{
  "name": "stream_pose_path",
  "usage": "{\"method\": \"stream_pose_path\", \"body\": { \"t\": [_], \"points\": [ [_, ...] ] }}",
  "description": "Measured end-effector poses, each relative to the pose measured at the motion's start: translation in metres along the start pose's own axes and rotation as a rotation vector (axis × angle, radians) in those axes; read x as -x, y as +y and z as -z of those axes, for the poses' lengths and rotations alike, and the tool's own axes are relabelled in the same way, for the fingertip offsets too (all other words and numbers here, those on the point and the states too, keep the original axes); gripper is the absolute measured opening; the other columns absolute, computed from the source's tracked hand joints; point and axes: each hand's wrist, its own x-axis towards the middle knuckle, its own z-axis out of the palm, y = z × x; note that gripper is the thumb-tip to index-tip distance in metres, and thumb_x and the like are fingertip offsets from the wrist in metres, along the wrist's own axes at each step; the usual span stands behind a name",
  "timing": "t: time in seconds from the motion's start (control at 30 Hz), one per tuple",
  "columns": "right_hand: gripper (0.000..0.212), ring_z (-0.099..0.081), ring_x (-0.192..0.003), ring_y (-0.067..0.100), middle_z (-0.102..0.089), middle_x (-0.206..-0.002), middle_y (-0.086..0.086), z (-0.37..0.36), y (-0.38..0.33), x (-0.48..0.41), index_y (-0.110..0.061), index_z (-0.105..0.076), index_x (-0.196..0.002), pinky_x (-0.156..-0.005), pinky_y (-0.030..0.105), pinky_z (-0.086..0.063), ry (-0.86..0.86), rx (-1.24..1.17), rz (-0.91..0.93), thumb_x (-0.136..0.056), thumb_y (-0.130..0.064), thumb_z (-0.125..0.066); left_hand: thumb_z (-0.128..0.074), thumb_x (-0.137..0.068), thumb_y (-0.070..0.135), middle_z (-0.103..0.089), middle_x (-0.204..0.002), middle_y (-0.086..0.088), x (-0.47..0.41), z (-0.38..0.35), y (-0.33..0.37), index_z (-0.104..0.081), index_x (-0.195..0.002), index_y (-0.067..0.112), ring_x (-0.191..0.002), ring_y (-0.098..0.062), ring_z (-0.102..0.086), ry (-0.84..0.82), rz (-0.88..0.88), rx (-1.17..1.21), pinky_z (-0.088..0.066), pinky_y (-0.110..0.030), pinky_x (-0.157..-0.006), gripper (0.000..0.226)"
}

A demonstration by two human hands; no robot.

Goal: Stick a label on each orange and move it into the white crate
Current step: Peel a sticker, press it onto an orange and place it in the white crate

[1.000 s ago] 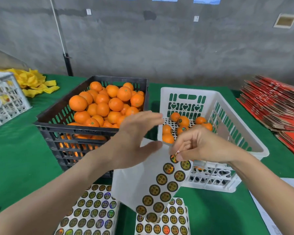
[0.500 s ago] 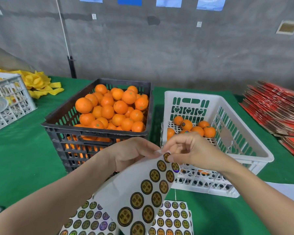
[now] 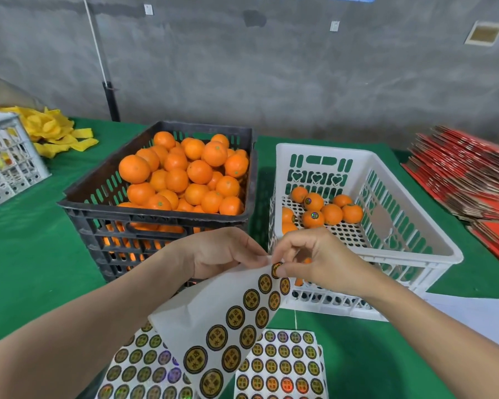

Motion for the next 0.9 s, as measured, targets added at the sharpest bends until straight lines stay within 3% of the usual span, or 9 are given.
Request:
{"method": "stream_pose_path", "body": {
  "t": [0.23, 0.37, 0.43, 0.53, 0.63, 0.7, 0.73, 0.8, 0.9],
  "points": [
    [0.011, -0.056, -0.061, 0.008, -0.062, -0.067, -0.002, -0.006, 0.005, 0.004, -0.012, -0.071, -0.079, -0.060, 0.024, -0.048, 0.079, 0.132, 0.056, -0.074, -0.004, -0.078, -0.065, -0.072, 0.012, -0.072, -0.087, -0.017, -0.004, 0.003, 0.000, -0.070, -0.096, -0.006, -0.075, -0.025, -0.069, -0.066, -0.002, -0.093, -0.057, -0.032, -0.073, 0.030],
    [0.017, -0.064, -0.084, 0.020, -0.068, -0.090, 0.008, -0.001, 0.006, 0.003, -0.015, -0.069, -0.073, -0.074, 0.031, -0.052, 0.049, -0.093, -0.037, -0.075, 0.001, -0.074, -0.063, -0.082, 0.005, -0.071, -0.086, -0.015, -0.012, 0.008, -0.010, -0.071, -0.092, 0.000, -0.075, -0.024, -0.067, -0.061, 0.022, -0.121, -0.056, -0.033, -0.073, 0.014],
    [0.017, -0.065, -0.087, 0.020, -0.070, -0.092, 0.005, 0.000, 0.009, 0.002, -0.012, -0.067, -0.073, -0.079, 0.029, -0.053, 0.127, -0.260, -0.113, -0.077, 0.005, -0.070, -0.061, -0.089, 0.004, -0.071, -0.080, -0.003, -0.019, 0.010, -0.021, -0.071, -0.092, 0.003, -0.072, -0.015, -0.065, -0.008, 0.009, -0.345, -0.054, -0.028, -0.071, 0.010],
    [0.017, -0.065, -0.067, 0.011, -0.068, -0.071, 0.000, -0.001, 0.011, -0.004, -0.008, -0.064, -0.077, -0.066, 0.023, -0.055, 0.264, -0.390, -0.179, -0.082, 0.009, -0.063, -0.055, -0.093, 0.010, -0.063, -0.066, 0.014, -0.032, 0.003, -0.039, -0.070, -0.093, 0.009, -0.065, -0.006, -0.058, -0.018, 0.007, -0.790, -0.043, -0.012, -0.064, 0.015],
    [0.018, -0.065, -0.059, 0.013, -0.064, -0.063, 0.003, -0.003, 0.007, -0.013, -0.006, -0.062, -0.081, -0.060, 0.023, -0.056, 0.280, -0.424, -0.188, -0.085, 0.011, -0.058, -0.049, -0.096, 0.010, -0.059, -0.087, -0.009, -0.048, -0.008, -0.062, -0.066, -0.097, 0.001, -0.082, -0.017, -0.052, -0.099, -0.003, -1.054, -0.039, -0.018, -0.075, 0.019],
    [0.019, -0.064, -0.058, 0.013, -0.063, -0.065, 0.007, -0.006, 0.004, -0.021, -0.006, -0.062, -0.083, -0.059, 0.024, -0.055, 0.262, -0.387, -0.170, -0.086, 0.011, -0.056, -0.049, -0.097, 0.010, -0.061, -0.120, -0.014, -0.055, -0.015, -0.073, -0.060, -0.123, 0.000, -0.112, -0.023, -0.053, -0.093, -0.004, -1.169, -0.038, -0.027, -0.097, 0.031],
    [0.019, -0.064, -0.059, 0.012, -0.062, -0.067, 0.008, -0.007, 0.002, -0.024, -0.007, -0.061, -0.083, -0.060, 0.024, -0.054, 0.255, -0.362, -0.159, -0.087, 0.011, -0.056, -0.050, -0.097, 0.012, -0.055, -0.136, -0.012, -0.055, -0.019, -0.076, -0.054, -0.134, 0.004, -0.126, -0.022, -0.046, -0.063, -0.034, -1.195, -0.031, -0.027, -0.105, 0.038],
    [0.021, -0.063, -0.061, 0.010, -0.062, -0.072, 0.010, -0.008, 0.000, -0.032, -0.008, -0.062, -0.085, -0.061, 0.023, -0.053, 0.260, -0.330, -0.136, -0.087, 0.012, -0.055, -0.055, -0.096, 0.017, -0.053, -0.139, -0.008, -0.049, -0.022, -0.068, -0.052, -0.136, 0.008, -0.127, -0.018, -0.046, 0.021, -0.204, -1.173, -0.031, -0.022, -0.103, 0.042],
    [0.023, -0.060, -0.067, 0.012, -0.065, -0.077, 0.007, -0.003, -0.002, -0.042, -0.011, -0.065, -0.086, -0.065, 0.021, -0.053, 0.347, -0.361, -0.111, -0.086, 0.011, -0.057, -0.061, -0.091, 0.021, -0.071, -0.100, -0.002, -0.022, -0.011, -0.036, -0.071, -0.106, 0.011, -0.085, -0.006, -0.063, 0.213, -0.629, -1.091, -0.046, -0.014, -0.075, 0.021]
  ]
}}
